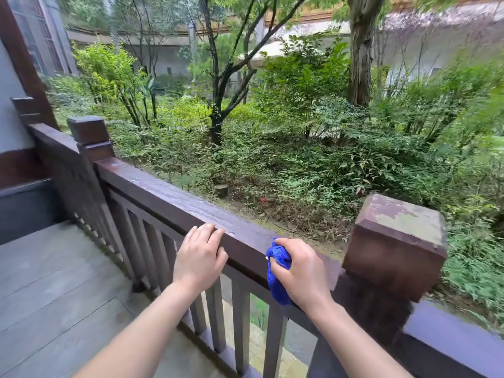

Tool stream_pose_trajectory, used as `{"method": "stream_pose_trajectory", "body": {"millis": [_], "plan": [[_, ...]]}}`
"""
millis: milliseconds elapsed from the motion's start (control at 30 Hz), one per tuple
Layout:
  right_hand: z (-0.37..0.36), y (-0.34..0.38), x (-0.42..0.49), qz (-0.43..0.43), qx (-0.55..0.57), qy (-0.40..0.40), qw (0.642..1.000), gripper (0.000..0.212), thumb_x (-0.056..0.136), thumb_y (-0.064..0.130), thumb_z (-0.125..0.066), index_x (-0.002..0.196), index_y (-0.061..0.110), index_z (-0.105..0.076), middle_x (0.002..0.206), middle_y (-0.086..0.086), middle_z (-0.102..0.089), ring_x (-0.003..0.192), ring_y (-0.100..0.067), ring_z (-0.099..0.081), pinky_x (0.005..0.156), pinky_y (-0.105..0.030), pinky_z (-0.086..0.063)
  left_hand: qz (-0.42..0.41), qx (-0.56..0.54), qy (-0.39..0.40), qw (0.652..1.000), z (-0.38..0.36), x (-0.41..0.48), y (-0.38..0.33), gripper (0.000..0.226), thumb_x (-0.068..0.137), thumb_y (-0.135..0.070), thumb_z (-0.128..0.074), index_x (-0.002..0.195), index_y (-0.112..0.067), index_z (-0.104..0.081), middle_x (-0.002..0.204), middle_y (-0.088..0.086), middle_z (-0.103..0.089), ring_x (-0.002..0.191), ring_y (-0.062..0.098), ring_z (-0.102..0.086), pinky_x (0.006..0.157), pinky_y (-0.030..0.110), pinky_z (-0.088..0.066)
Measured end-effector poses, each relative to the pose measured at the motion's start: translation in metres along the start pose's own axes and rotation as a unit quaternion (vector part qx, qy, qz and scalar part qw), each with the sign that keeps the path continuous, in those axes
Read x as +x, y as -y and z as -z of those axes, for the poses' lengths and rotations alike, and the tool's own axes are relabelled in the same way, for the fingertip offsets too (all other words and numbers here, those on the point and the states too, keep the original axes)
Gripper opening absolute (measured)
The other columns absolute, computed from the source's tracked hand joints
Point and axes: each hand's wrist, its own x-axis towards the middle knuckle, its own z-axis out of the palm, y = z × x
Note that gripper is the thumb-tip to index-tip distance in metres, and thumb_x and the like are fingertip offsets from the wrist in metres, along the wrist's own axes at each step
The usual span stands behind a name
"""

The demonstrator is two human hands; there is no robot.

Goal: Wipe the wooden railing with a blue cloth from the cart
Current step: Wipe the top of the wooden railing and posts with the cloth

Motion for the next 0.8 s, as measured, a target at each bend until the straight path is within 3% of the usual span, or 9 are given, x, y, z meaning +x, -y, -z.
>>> {"method": "stream_pose_trajectory", "body": {"millis": [267,367,500,600,733,800], "plan": [[-0.023,-0.022,0.030,-0.028,-0.023,-0.044,0.998,0.038,0.073,0.019,-0.072,0.109,0.025,-0.063,0.106,0.009,-0.065,0.097,-0.016,-0.057,0.083,-0.028,-0.045,0.008,0.016,0.050,0.999,-0.055,0.055,0.052,0.049,0.085,-0.030,-0.036,0.114,-0.006,-0.068,0.117,0.016,-0.067,0.109,0.036,-0.061,0.107,0.047,-0.044],[-0.022,-0.030,0.032,-0.060,-0.136,-0.063,0.987,0.039,0.066,0.019,-0.076,0.103,0.020,-0.065,0.101,0.002,-0.065,0.089,-0.025,-0.059,0.074,-0.035,-0.050,-0.016,0.007,0.065,0.998,-0.074,0.079,0.064,0.049,0.086,-0.032,-0.036,0.114,-0.007,-0.068,0.118,0.017,-0.067,0.109,0.036,-0.061,0.105,0.048,-0.046],[-0.031,-0.041,0.026,-0.138,-0.300,-0.020,0.943,0.033,0.059,0.020,-0.076,0.090,0.016,-0.066,0.091,-0.008,-0.064,0.077,-0.035,-0.057,0.059,-0.040,-0.051,-0.059,-0.017,0.090,0.994,-0.102,0.116,0.074,0.044,0.093,-0.032,-0.039,0.121,-0.012,-0.067,0.128,0.014,-0.065,0.118,0.035,-0.060,0.106,0.047,-0.046],[-0.039,-0.049,0.019,-0.176,-0.327,-0.050,0.927,0.038,0.065,0.022,-0.075,0.100,0.014,-0.066,0.095,-0.009,-0.064,0.081,-0.035,-0.057,0.070,-0.042,-0.052,-0.104,-0.046,0.118,0.986,-0.120,0.131,0.080,0.042,0.096,-0.030,-0.040,0.127,-0.015,-0.065,0.137,0.011,-0.060,0.128,0.031,-0.053,0.113,0.045,-0.037],[-0.051,-0.046,0.022,-0.252,-0.275,-0.131,0.919,0.036,0.068,0.017,-0.075,0.103,0.012,-0.067,0.099,-0.009,-0.066,0.088,-0.034,-0.057,0.083,-0.041,-0.048,-0.119,-0.080,0.114,0.983,-0.123,0.133,0.090,0.050,0.089,-0.036,-0.034,0.117,-0.020,-0.071,0.119,0.002,-0.068,0.112,0.026,-0.063,0.097,0.041,-0.052],[-0.058,-0.042,0.022,-0.269,-0.257,-0.148,0.916,0.035,0.071,0.016,-0.076,0.105,0.013,-0.068,0.105,-0.008,-0.068,0.092,-0.033,-0.059,0.083,-0.039,-0.047,-0.122,-0.101,0.117,0.980,-0.124,0.134,0.093,0.049,0.088,-0.036,-0.034,0.115,-0.020,-0.072,0.117,0.001,-0.070,0.113,0.025,-0.064,0.097,0.041,-0.053]]}}
